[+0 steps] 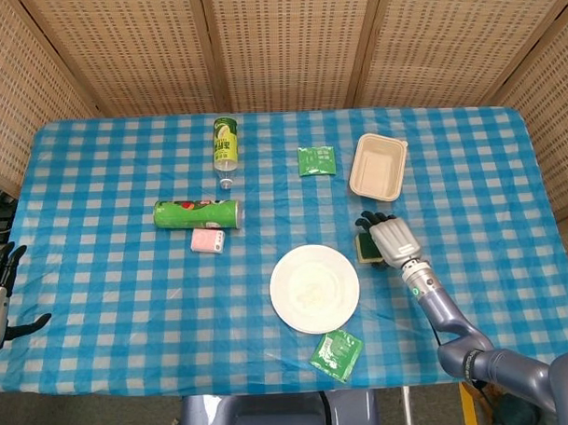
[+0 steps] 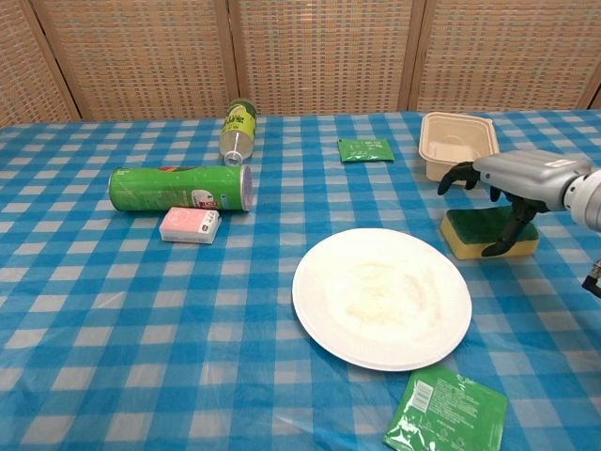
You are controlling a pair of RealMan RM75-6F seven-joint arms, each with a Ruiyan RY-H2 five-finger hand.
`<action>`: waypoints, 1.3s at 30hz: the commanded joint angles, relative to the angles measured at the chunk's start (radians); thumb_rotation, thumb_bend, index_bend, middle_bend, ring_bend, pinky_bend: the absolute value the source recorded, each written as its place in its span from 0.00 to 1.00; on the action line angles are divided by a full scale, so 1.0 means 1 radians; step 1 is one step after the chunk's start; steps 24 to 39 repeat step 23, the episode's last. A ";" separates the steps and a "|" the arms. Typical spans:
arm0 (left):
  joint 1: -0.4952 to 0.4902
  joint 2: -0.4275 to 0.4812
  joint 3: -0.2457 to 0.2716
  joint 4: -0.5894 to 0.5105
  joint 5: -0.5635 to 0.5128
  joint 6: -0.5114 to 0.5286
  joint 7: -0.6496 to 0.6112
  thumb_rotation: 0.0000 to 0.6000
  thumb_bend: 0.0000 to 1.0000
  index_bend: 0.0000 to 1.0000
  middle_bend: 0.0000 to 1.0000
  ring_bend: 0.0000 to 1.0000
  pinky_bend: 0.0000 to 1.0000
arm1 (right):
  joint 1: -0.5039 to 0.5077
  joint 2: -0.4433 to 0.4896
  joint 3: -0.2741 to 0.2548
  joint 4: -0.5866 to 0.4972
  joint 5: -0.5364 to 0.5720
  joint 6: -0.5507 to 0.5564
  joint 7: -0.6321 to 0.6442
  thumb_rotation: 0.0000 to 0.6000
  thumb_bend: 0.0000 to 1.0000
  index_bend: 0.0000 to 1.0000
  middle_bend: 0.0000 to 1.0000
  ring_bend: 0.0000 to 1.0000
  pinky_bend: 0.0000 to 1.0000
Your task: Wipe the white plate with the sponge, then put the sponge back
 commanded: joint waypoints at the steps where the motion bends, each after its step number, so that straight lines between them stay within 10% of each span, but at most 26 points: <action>1: 0.000 0.001 0.000 0.000 0.001 -0.001 -0.003 1.00 0.00 0.00 0.00 0.00 0.00 | -0.001 0.014 0.008 -0.034 0.013 0.007 -0.027 1.00 0.11 0.19 0.10 0.18 0.35; 12: 0.004 0.008 0.002 -0.003 0.013 0.010 -0.015 1.00 0.00 0.00 0.00 0.00 0.00 | -0.117 0.203 -0.005 -0.349 -0.135 0.278 0.004 1.00 0.01 0.13 0.07 0.09 0.09; 22: 0.015 -0.008 0.008 0.007 0.052 0.052 0.009 1.00 0.00 0.00 0.00 0.00 0.00 | -0.336 0.314 -0.084 -0.398 -0.223 0.574 0.024 1.00 0.00 0.00 0.00 0.00 0.00; 39: 0.015 -0.010 0.007 0.010 0.055 0.055 0.011 1.00 0.00 0.00 0.00 0.00 0.00 | -0.347 0.312 -0.087 -0.389 -0.225 0.587 0.025 1.00 0.00 0.00 0.00 0.00 0.00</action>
